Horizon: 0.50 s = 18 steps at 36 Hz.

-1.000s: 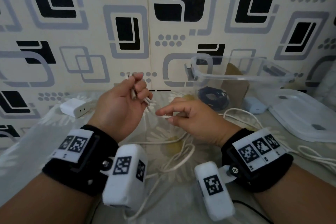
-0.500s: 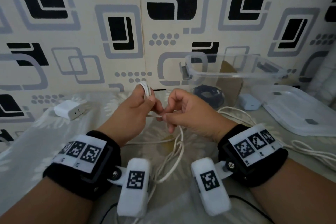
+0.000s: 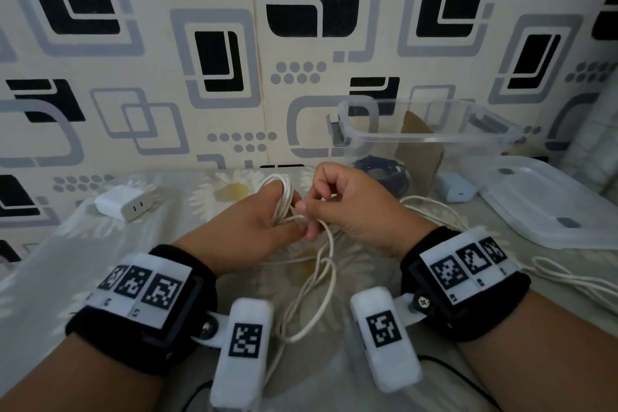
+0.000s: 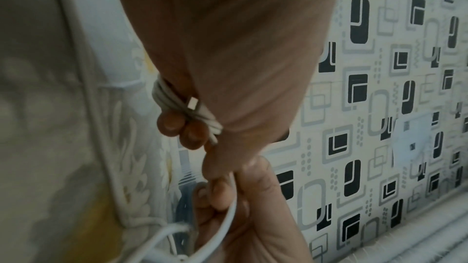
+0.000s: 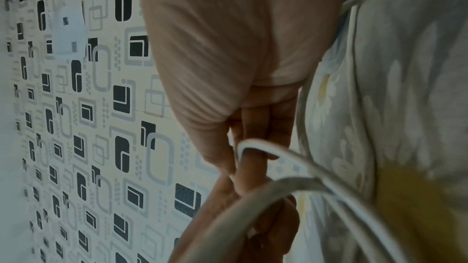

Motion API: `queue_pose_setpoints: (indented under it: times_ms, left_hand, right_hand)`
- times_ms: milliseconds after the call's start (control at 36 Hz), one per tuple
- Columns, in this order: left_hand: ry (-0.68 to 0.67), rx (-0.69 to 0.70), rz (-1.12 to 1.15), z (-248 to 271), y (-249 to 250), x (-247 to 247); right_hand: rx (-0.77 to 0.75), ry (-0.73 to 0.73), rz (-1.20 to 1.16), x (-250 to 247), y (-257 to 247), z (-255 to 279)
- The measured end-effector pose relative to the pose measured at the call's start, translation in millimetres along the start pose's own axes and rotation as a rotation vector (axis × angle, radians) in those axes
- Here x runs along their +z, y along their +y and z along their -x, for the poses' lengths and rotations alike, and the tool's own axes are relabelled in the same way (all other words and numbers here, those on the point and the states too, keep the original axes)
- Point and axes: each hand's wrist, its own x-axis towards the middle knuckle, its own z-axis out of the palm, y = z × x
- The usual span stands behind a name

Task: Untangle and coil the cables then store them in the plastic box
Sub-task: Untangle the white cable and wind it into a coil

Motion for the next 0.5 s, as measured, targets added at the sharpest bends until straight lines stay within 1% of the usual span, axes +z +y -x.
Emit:
queue_pose_setpoints:
  times_ms: [139, 222, 278, 333, 417, 472, 500]
  left_hand:
    - [0.123, 0.077, -0.061, -2, -1, -1]
    - [0.226, 0.054, -0.032, -3, -4, -5]
    - [0.293, 0.032, -0.008, -3, -5, -7]
    - [0.361, 0.004, 0.007, -3, -5, -10]
    - [0.459, -0.011, 0.014, -4, -6, -14]
    - [0.549, -0.041, 0.078, -4, -7, -18]
    - [0.6, -0.069, 0.146, -5, -8, -20]
  right_hand:
    - [0.061, 0.011, 0.042, -4, -2, 0]
    - [0.097, -0.052, 0.108, -6, -4, 1]
    - [0.082, -0.103, 0.178, -7, -3, 1]
    - [0.054, -0.119, 0.248, -8, -3, 0]
    - [0.013, -0.079, 0.309, -12, -6, 0]
    - [-0.006, -0.009, 0.296, -15, -9, 2]
    - [-0.016, 0.048, 0.293, -16, -10, 1]
